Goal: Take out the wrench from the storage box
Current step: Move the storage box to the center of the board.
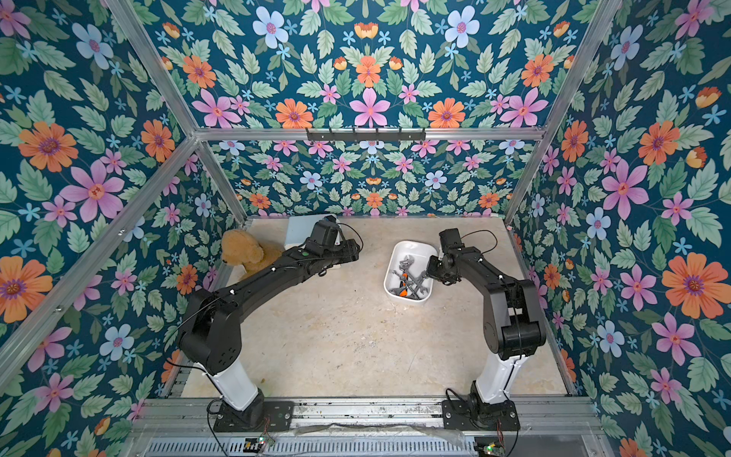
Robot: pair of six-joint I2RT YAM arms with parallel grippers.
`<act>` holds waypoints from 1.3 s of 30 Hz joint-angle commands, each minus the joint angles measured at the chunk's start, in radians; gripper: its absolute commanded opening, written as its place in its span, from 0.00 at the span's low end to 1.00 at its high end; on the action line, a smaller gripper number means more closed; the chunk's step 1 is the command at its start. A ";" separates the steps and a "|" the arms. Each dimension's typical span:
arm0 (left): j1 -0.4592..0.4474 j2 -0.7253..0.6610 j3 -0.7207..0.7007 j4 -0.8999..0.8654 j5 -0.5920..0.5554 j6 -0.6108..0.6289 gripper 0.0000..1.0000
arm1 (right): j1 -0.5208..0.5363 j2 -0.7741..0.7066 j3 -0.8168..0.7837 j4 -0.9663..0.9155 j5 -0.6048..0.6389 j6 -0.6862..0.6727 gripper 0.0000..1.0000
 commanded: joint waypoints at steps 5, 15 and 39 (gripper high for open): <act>0.002 -0.054 -0.064 0.034 -0.019 -0.002 0.77 | 0.091 -0.009 0.033 0.005 0.012 0.011 0.10; 0.002 -0.138 -0.183 0.056 -0.035 -0.021 0.77 | 0.227 0.017 0.057 0.000 0.042 0.046 0.09; 0.020 -0.215 -0.339 0.091 -0.034 -0.045 0.77 | 0.379 0.020 0.057 0.000 0.063 0.117 0.26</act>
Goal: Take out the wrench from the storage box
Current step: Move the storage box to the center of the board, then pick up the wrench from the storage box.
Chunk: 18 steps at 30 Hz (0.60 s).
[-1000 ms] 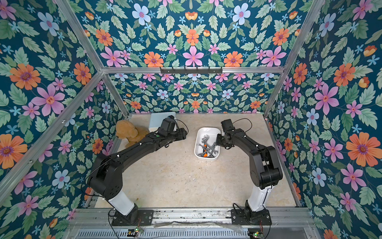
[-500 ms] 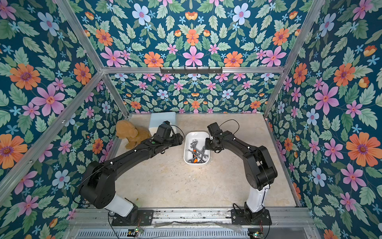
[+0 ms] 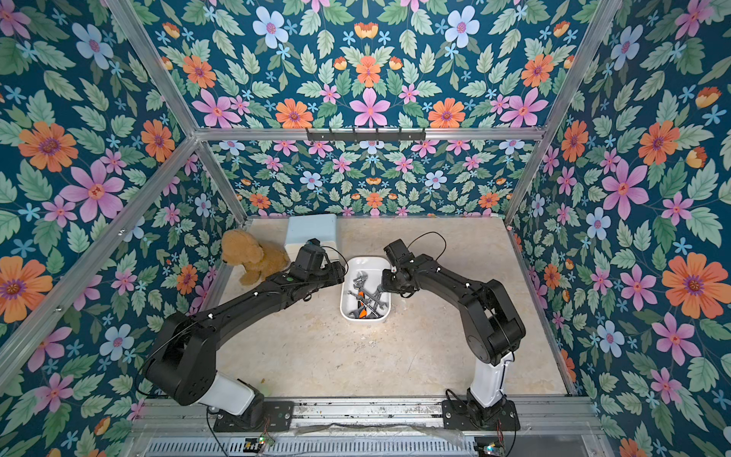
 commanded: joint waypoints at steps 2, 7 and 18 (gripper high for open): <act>0.003 0.000 0.001 0.024 0.001 0.006 0.77 | -0.001 -0.025 0.011 -0.019 0.028 -0.032 0.31; 0.012 0.004 -0.001 0.020 0.021 0.013 0.76 | -0.012 -0.069 0.037 -0.092 0.028 -0.217 0.34; 0.055 -0.025 -0.049 -0.011 0.075 0.019 0.76 | 0.047 0.020 0.187 -0.161 -0.162 -0.547 0.35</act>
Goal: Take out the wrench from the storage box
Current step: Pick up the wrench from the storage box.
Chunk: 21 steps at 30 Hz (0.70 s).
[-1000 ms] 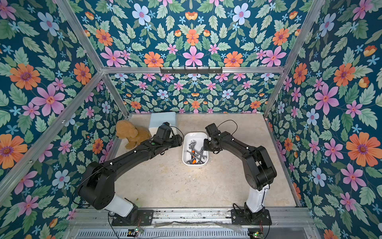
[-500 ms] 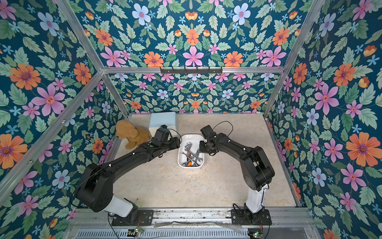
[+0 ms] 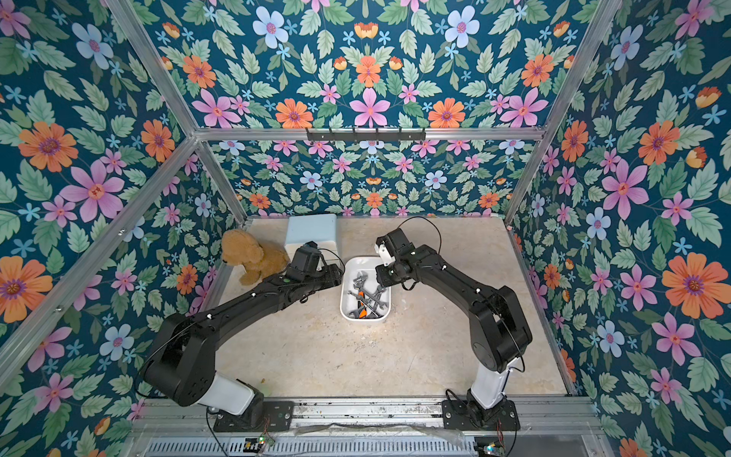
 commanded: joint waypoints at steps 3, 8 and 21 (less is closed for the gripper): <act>0.032 -0.018 -0.023 -0.016 0.033 0.017 0.76 | 0.028 0.104 0.083 -0.056 -0.058 -0.154 0.35; 0.055 -0.031 -0.039 -0.021 0.046 0.017 0.78 | 0.027 0.188 0.135 -0.082 -0.049 -0.210 0.35; 0.059 -0.023 -0.052 -0.003 0.059 0.016 0.79 | 0.031 0.270 0.178 -0.115 -0.052 -0.263 0.34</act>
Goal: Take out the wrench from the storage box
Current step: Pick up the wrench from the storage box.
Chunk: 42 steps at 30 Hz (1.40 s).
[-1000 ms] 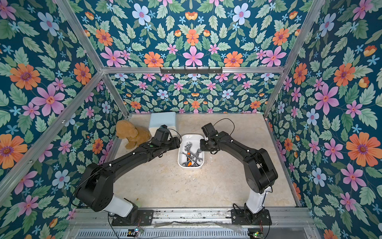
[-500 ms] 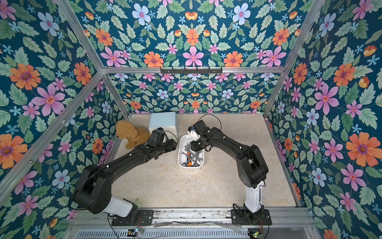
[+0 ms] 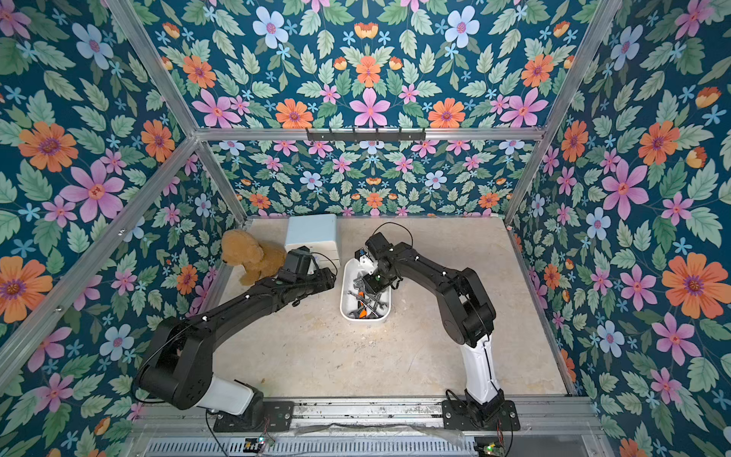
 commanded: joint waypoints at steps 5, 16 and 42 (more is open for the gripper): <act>0.001 0.001 -0.009 0.017 0.008 0.002 0.79 | 0.008 0.038 0.024 -0.026 -0.001 -0.029 0.33; 0.002 0.016 -0.005 0.024 0.014 -0.005 0.79 | 0.015 0.068 0.045 -0.039 0.035 -0.048 0.32; 0.006 0.009 -0.020 0.037 0.016 -0.013 0.78 | 0.036 0.114 0.055 -0.039 0.089 -0.071 0.30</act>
